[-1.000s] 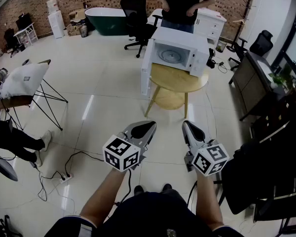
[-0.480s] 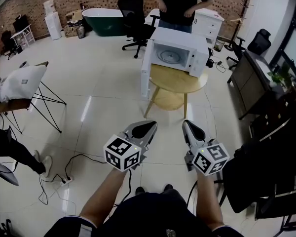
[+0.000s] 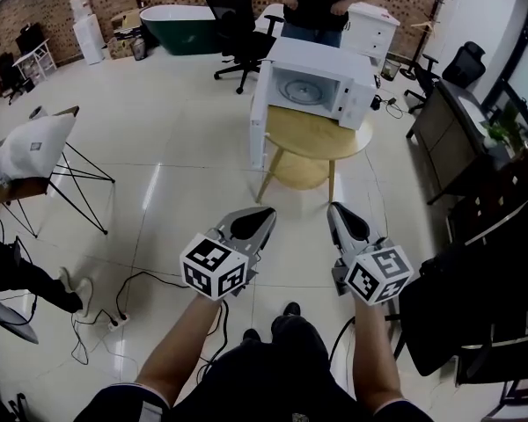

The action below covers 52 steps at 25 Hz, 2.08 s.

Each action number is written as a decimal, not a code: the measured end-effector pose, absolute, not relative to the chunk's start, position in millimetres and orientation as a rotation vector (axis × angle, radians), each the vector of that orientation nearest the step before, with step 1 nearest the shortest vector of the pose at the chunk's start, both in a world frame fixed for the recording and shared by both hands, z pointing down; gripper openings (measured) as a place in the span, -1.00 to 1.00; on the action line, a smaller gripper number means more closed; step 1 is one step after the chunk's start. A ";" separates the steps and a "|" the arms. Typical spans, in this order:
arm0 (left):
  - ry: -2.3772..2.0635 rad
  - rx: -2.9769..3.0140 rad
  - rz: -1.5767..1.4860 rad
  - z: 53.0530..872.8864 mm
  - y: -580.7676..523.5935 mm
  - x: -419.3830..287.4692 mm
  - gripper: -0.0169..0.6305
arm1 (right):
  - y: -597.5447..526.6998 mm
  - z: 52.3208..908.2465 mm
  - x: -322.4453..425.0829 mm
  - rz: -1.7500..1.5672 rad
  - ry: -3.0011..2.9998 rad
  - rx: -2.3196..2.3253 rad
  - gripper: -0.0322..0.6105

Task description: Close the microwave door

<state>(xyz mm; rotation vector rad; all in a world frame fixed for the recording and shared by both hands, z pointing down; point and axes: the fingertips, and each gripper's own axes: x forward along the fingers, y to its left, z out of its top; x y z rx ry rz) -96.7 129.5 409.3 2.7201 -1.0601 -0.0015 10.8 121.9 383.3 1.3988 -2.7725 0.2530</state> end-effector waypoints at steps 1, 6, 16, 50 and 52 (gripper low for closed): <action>-1.066 2.716 -0.001 409.6 124.5 -96.5 -0.91 | 117.5 383.3 12.3 0.251 -2.771 1.395 -0.89; -1.099 2.701 0.014 413.1 92.2 -88.4 -0.91 | 85.5 387.0 28.2 0.254 -2.771 1.377 -0.89; -1.186 2.664 0.042 421.4 31.8 -65.5 -0.91 | 23.9 399.9 54.3 0.322 -2.796 1.292 -0.89; -1.471 2.506 -0.007 413.4 -175.2 -209.0 -0.91 | -190.2 407.9 -123.4 0.281 -2.866 0.851 -0.89; -1.473 2.497 -0.003 414.9 -179.0 -212.2 -0.91 | -192.9 411.6 -137.4 0.257 -2.853 0.795 -0.89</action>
